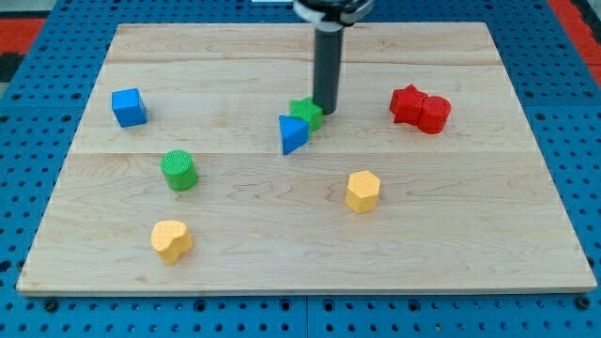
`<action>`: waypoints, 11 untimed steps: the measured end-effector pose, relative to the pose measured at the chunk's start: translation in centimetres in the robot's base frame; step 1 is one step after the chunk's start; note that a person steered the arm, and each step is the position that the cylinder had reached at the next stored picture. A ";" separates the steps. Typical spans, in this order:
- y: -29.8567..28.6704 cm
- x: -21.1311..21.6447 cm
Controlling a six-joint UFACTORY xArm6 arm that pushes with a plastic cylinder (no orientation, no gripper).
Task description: Move the blue triangle above the green circle
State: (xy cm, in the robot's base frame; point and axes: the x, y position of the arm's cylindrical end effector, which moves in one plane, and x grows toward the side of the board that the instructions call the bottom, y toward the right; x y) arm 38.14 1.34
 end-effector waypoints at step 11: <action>-14.4 6.9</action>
